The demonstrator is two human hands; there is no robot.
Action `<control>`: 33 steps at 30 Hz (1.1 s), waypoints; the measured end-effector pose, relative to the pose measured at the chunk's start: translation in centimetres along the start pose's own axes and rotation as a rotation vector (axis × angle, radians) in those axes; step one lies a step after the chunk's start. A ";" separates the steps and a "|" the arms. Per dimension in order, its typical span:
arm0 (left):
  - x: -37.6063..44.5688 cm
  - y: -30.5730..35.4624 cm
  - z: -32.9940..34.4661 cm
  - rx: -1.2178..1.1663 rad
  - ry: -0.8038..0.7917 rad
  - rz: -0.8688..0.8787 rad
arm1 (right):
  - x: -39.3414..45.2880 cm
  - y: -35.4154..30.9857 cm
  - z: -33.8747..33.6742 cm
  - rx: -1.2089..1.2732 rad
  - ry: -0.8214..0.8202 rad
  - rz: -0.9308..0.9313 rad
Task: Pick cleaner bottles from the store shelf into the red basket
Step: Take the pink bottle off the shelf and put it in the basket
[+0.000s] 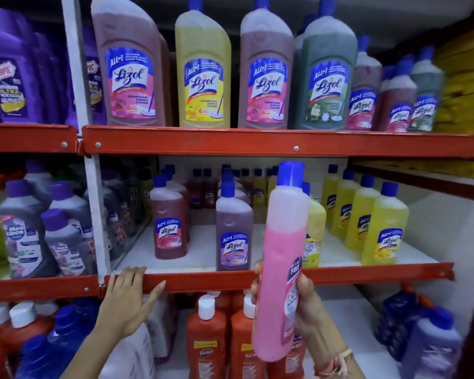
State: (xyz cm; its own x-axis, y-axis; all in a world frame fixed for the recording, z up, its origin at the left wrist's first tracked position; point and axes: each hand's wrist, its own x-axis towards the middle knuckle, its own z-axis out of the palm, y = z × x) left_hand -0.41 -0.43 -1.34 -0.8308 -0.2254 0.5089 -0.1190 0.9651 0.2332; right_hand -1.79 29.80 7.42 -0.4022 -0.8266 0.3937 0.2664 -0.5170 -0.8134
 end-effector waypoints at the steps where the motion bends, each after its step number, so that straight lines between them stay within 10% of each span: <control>1: -0.1 1.1 -0.8 -0.045 -0.004 -0.018 | -3.3 -0.2 -0.3 0.027 -0.097 -0.148; 3: -0.4 4.4 -2.7 -0.194 0.043 0.006 | -5.1 -1.1 -1.4 -0.126 0.220 -0.241; 9: -2.0 17.0 -10.9 -1.031 0.047 0.226 | -5.6 -1.4 -1.0 -0.329 0.470 -0.267; 15: -3.0 22.5 -12.6 -1.044 -0.131 0.384 | -7.6 -0.3 -1.3 -0.465 0.572 -0.254; 33: -15.2 19.7 4.3 -1.208 -0.503 -0.217 | -19.3 13.0 -6.7 -0.671 0.737 0.342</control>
State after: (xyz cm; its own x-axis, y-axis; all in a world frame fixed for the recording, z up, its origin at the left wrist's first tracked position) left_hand 7.56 22.53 -8.03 -0.9971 -0.0329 0.0685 0.0636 0.1325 0.9891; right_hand 3.57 40.49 -13.61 -0.8902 -0.4490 -0.0766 0.0179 0.1336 -0.9909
